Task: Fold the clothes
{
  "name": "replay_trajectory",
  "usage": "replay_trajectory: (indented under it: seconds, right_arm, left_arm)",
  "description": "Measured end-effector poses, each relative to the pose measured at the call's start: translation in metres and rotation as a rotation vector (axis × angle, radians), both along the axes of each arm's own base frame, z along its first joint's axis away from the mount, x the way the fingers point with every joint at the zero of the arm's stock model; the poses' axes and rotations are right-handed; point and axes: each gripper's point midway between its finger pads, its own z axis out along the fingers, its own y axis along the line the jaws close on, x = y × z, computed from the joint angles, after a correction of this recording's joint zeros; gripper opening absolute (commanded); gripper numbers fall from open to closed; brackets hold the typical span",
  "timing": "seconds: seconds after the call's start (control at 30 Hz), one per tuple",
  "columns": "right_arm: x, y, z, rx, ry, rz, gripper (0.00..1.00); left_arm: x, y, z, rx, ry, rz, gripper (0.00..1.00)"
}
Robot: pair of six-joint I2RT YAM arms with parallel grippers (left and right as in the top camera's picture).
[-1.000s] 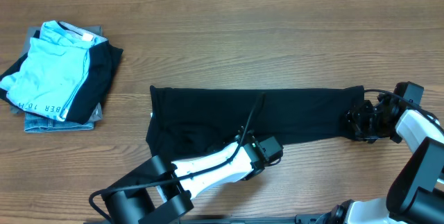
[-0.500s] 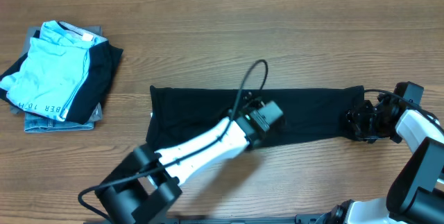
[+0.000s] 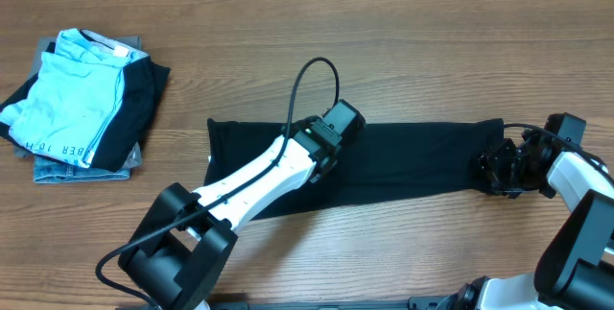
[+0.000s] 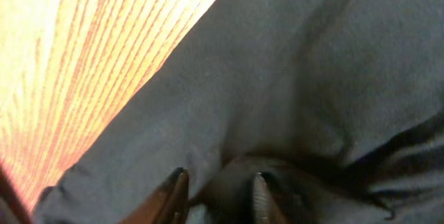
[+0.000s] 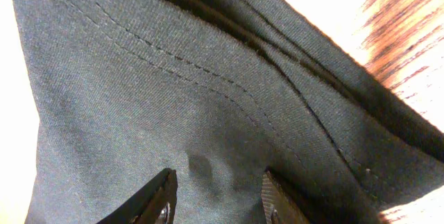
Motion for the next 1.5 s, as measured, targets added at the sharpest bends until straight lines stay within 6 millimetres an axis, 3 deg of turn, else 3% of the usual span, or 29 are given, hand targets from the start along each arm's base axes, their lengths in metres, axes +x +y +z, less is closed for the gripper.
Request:
replay_trajectory:
  seconds: [0.03, 0.1, 0.27, 0.5, 0.53, 0.67, 0.77, 0.93, 1.13, 1.37, 1.5]
  right_arm:
    - [0.0, 0.0, 0.0, -0.001, 0.0, 0.0, 0.45]
    - [0.0, 0.0, 0.0, -0.001, 0.0, 0.0, 0.45]
    - [0.0, 0.0, 0.0, -0.001, 0.001, 0.0, 0.45]
    - [0.0, 0.0, 0.0, -0.001, -0.001, 0.0, 0.45]
    - [0.0, 0.0, 0.0, -0.001, 0.0, 0.0, 0.46]
    - [0.0, 0.0, 0.0, 0.0, 0.0, 0.0, 0.47]
    - [0.001, 0.0, 0.001, 0.002, -0.003, 0.001, 0.47]
    - [0.001, 0.001, 0.001, 0.003, -0.003, 0.001, 0.47]
    - [0.001, 0.001, 0.001, 0.003, -0.003, 0.001, 0.47]
    - [0.0, 0.001, 0.001, 0.004, -0.003, 0.001, 0.47]
    - [0.0, 0.001, 0.001, 0.004, -0.003, 0.002, 0.47]
  left_arm:
    - [0.001, 0.0, 0.0, -0.015, 0.001, 0.014, 0.83]
    - [0.004, 0.001, 0.0, -0.04, -0.001, 0.05, 0.99]
    - [0.006, 0.018, 0.003, -0.092, 0.024, 0.234, 1.0]
    - [0.029, 0.06, 0.046, -0.293, 0.168, 0.551, 1.0]
    - [0.029, 0.067, 0.049, -0.317, 0.197, 0.586, 0.98]
    - [0.013, 0.105, 0.047, -0.388, 0.357, 0.742, 0.72]
    - [0.0, 0.117, 0.042, -0.439, 0.457, 0.793, 0.62]
    - [-0.035, 0.11, 0.022, -0.482, 0.626, 0.829, 0.59]
    - [-0.069, 0.098, 0.008, -0.519, 0.776, 0.855, 0.65]
    - [-0.071, 0.098, 0.001, -0.525, 0.777, 0.854, 0.66]
    - [-0.069, 0.101, -0.002, -0.51, 0.753, 0.851, 0.61]
